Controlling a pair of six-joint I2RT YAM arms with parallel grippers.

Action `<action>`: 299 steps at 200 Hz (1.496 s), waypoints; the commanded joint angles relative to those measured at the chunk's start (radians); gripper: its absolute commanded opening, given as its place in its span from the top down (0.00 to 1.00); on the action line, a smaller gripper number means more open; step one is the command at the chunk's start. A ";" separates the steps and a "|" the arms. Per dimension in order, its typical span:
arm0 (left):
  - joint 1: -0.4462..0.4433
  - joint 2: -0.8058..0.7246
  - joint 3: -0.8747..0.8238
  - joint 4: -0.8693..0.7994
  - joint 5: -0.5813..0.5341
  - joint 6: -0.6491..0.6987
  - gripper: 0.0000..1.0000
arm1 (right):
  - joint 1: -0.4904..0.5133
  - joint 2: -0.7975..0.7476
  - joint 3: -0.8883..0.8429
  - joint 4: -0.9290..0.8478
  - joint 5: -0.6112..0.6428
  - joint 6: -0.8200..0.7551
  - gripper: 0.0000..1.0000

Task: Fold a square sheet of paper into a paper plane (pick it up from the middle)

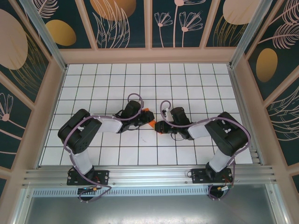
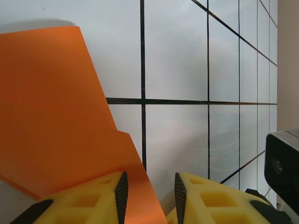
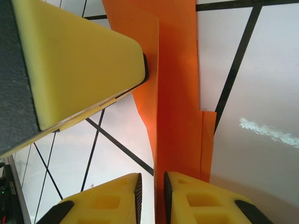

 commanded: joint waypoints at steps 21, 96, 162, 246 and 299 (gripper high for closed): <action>-0.003 0.011 0.017 -0.032 -0.013 0.029 0.65 | -0.003 -0.054 0.033 -0.048 -0.015 -0.027 0.75; -0.004 0.012 0.015 -0.037 -0.012 0.031 0.65 | -0.002 -0.053 0.030 -0.109 -0.013 -0.044 0.90; -0.003 -0.013 0.003 -0.028 -0.023 0.010 0.64 | 0.023 -0.001 0.000 -0.086 0.000 -0.097 1.00; -0.002 -0.028 -0.009 0.026 0.010 -0.020 0.57 | 0.030 0.050 -0.037 -0.015 0.011 -0.018 1.00; -0.001 -0.009 -0.010 0.060 0.036 -0.020 0.55 | 0.018 0.031 -0.002 -0.060 -0.039 -0.018 1.00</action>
